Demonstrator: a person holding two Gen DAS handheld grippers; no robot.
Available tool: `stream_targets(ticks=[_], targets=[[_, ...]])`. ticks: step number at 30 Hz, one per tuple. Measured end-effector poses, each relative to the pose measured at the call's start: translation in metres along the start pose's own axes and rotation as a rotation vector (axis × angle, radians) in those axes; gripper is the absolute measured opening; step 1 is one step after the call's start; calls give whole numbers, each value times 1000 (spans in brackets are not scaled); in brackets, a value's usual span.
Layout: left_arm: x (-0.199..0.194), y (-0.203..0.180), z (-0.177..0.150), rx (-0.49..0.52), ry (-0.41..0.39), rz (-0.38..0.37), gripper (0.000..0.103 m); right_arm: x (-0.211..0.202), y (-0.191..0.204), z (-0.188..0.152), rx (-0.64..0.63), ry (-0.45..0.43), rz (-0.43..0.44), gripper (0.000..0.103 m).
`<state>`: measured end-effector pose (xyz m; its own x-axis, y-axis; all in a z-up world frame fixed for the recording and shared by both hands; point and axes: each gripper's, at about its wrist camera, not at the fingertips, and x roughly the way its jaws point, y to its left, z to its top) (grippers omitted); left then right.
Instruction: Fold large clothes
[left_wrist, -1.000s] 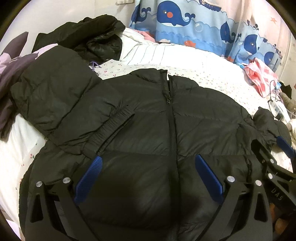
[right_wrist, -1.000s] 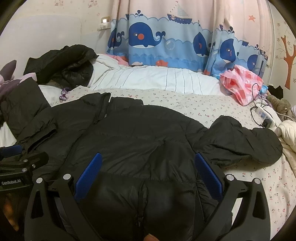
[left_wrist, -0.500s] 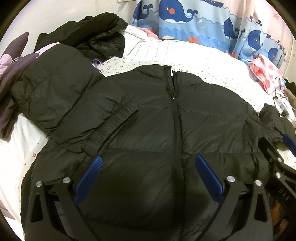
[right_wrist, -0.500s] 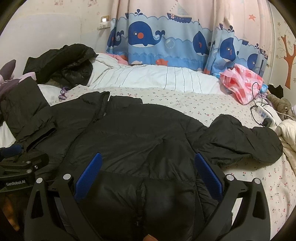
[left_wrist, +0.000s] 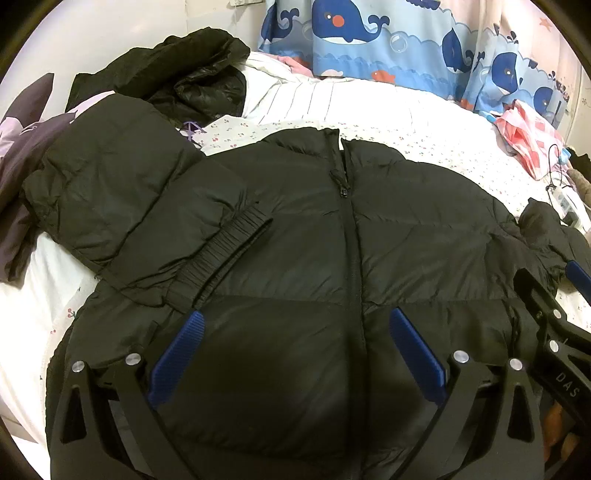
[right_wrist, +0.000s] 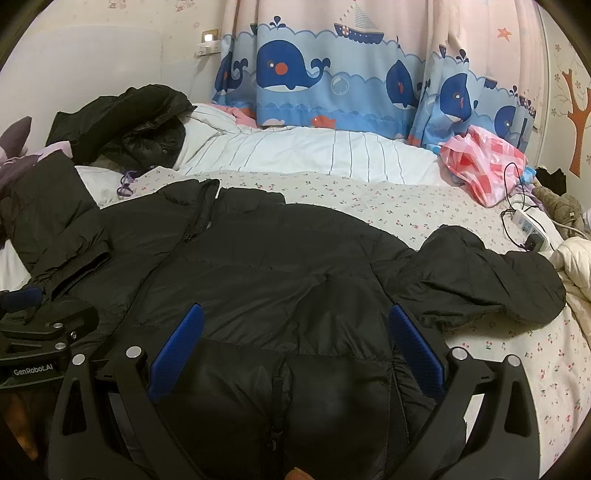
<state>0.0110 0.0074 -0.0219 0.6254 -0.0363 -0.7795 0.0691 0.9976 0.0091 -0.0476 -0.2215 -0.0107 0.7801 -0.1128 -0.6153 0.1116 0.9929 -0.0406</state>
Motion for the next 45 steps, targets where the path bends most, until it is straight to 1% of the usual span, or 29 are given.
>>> stream_targets(ticks=[27,45], targets=[[0,-12,2,21,3,0,96,2,0,-1,8,1,-1,97],[2,-21,2,29,4,-4,96,0,-7,2,24,4,0,97]])
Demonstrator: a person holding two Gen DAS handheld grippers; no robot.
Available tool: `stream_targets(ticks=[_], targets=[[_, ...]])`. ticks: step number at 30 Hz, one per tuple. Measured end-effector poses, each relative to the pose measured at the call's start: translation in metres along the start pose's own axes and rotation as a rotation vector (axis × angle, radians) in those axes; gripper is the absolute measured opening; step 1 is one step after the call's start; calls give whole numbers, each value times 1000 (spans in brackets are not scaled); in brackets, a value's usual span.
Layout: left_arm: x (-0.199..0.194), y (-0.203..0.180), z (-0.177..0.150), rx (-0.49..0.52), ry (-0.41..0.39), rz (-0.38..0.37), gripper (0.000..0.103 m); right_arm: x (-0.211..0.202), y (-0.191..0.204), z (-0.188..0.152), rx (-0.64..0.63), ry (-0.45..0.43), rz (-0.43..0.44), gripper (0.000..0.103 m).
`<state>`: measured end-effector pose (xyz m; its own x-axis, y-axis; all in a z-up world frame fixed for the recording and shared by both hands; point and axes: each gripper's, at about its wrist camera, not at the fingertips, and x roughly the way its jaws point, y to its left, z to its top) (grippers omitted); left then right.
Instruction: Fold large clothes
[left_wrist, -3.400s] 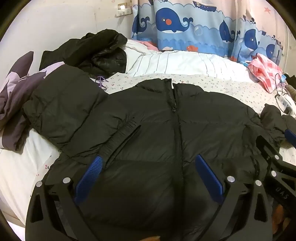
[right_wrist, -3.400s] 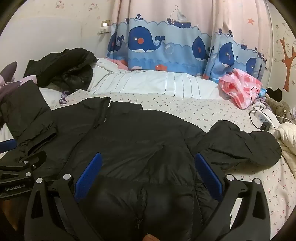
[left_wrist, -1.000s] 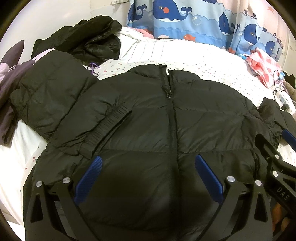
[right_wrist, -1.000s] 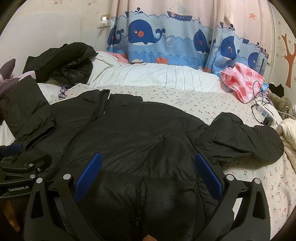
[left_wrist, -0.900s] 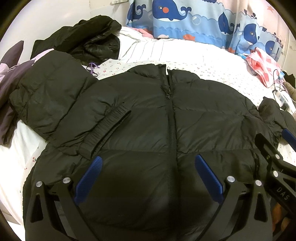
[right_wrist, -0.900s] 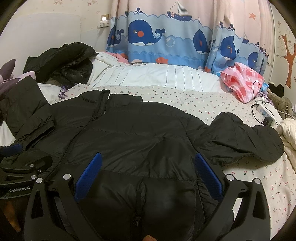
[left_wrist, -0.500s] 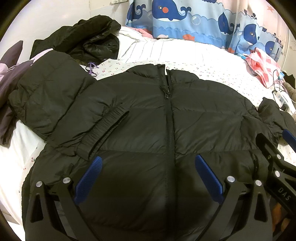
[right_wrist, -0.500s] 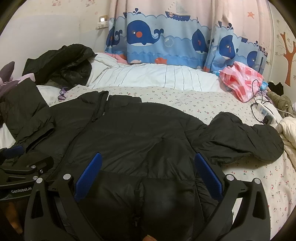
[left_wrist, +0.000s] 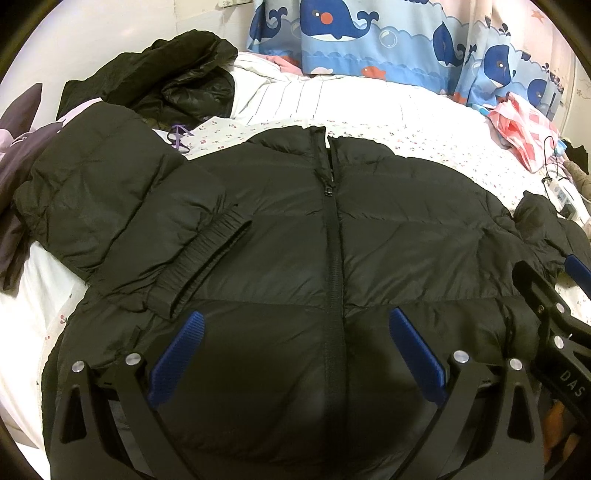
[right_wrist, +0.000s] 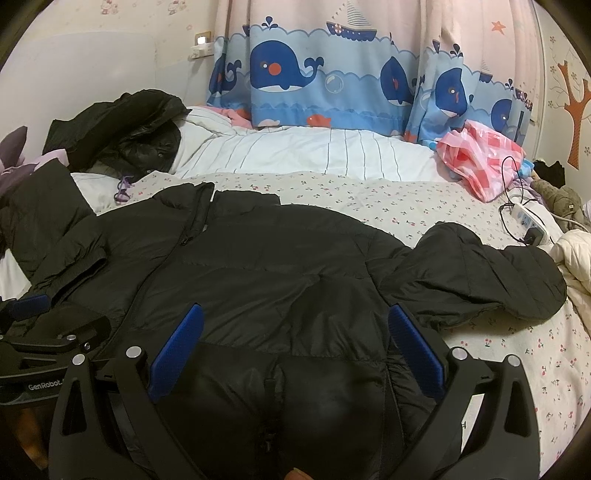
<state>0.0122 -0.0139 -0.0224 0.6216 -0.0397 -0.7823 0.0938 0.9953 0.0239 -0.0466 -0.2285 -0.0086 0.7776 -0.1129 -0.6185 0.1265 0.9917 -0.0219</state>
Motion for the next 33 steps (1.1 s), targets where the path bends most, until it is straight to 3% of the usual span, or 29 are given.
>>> stream_targets(ticks=[33], targets=[[0,-1,0,-6,6,-20,96,2,0,1,0,9,1,97]])
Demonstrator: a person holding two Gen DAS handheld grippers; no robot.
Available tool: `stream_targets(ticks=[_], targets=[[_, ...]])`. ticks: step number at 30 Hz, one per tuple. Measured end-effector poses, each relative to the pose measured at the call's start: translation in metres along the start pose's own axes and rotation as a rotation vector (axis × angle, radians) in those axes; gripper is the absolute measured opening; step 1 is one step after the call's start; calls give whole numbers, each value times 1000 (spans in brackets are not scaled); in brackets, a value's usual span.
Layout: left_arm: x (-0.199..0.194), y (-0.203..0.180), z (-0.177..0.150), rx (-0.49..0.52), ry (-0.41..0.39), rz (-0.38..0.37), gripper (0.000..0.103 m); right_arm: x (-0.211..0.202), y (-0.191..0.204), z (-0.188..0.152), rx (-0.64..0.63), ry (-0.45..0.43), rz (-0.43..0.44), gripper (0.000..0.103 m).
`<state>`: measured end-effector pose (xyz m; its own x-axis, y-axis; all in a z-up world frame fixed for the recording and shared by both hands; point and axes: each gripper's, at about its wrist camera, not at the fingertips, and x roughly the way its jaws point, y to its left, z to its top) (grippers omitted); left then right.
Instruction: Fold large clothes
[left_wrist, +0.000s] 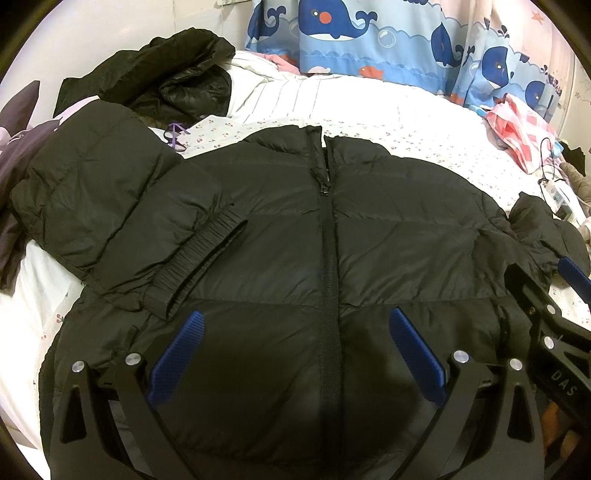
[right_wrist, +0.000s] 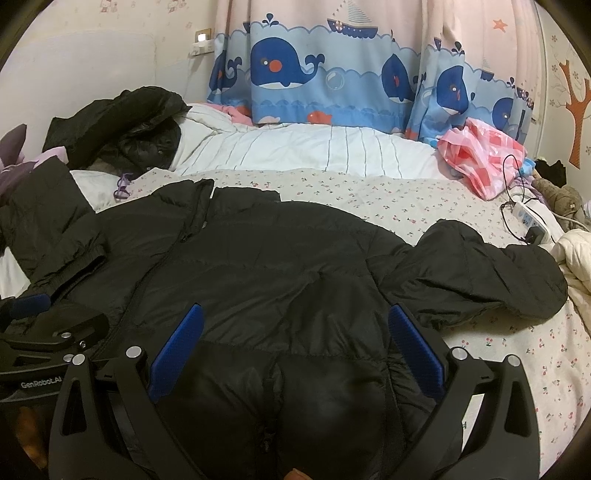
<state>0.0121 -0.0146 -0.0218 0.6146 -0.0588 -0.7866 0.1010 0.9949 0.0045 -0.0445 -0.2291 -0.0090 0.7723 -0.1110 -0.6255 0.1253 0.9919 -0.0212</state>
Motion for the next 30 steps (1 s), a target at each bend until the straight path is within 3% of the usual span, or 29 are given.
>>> stream_targets(ticks=[10,14,17,22,26,28,30], targets=[[2,3,1,-9,10,-13,96,4,-2,-1,-1,17,12,97],[2,4,2,-10,16,-27,96,-11,-11,8,1,-32,6,97],[0,7,3,-16,15,-39,96,-32,-47,19,49,-89,-58,97],[0,10,3,-28,15,-43,96,-35,-153,5,232,-15,-186,97],[0,8,3,-28,16,-45,96,-40,-191,-5,182,12,-327,97],[0,4,3,-18,14,-46,96,-40,-207,-9,184,33,-332,97],[1,2,3,-6,17,-41,96,-34,-239,-16,256,76,-276,97]])
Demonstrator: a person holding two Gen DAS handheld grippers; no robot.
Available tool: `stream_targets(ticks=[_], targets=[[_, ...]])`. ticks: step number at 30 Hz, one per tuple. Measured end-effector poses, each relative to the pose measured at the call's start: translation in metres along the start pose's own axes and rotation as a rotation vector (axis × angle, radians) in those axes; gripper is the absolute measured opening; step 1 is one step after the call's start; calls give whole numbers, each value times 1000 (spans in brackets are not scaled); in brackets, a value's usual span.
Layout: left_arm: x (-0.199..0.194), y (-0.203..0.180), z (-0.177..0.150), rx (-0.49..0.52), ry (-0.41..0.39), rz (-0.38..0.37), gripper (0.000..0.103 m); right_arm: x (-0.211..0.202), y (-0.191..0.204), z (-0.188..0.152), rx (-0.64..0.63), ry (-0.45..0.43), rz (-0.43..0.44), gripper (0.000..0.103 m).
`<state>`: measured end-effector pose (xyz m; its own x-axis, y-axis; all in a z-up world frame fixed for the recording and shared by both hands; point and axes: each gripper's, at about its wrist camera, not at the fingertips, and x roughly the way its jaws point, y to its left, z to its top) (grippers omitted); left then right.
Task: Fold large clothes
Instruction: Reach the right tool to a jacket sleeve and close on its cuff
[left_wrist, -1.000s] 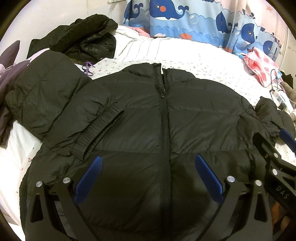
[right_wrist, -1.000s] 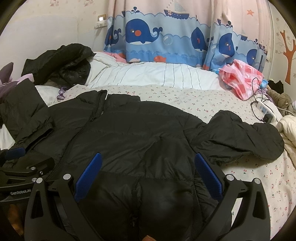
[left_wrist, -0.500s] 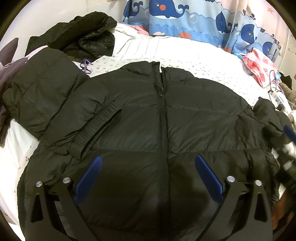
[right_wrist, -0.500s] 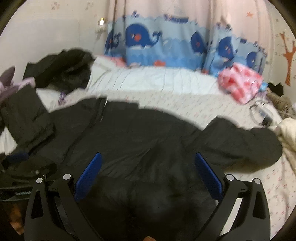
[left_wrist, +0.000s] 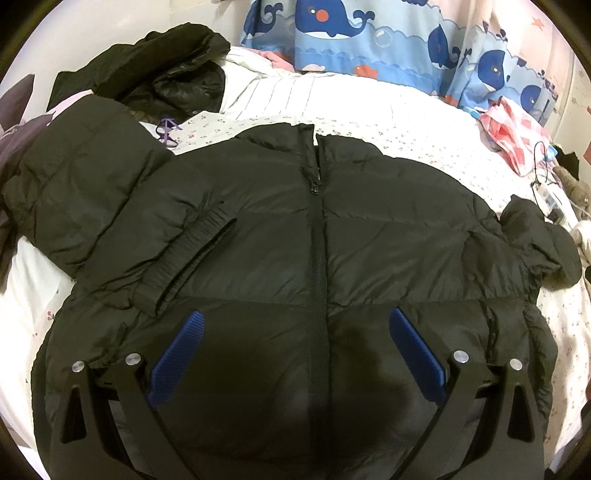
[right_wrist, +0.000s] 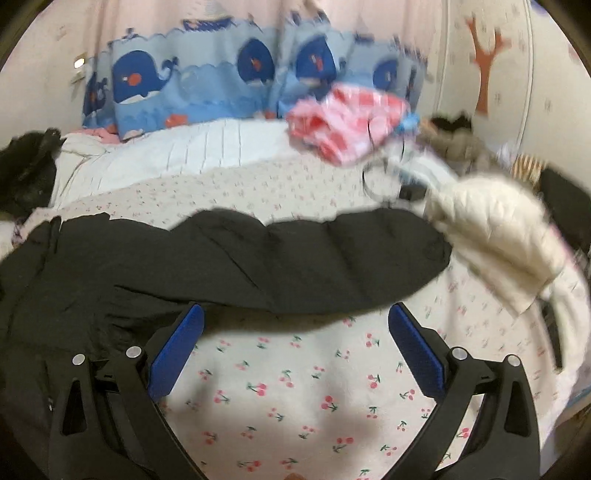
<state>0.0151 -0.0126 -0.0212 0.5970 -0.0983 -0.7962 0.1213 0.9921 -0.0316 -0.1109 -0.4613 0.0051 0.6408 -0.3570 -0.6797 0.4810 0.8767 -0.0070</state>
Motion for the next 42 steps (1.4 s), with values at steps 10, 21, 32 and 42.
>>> stream_targets(ticks=[10,21,32,42], targets=[[9,5,1,-34,32,-14,96,112,-163,20,511,182,114,97],[19,-3,0,-21,50,0,96,155,-181,58,522,52,408,13],[25,-4,1,-32,64,-11,96,165,-230,33,696,60,408,64],[20,4,0,-39,57,-14,96,77,-247,104,690,-249,385,4]])
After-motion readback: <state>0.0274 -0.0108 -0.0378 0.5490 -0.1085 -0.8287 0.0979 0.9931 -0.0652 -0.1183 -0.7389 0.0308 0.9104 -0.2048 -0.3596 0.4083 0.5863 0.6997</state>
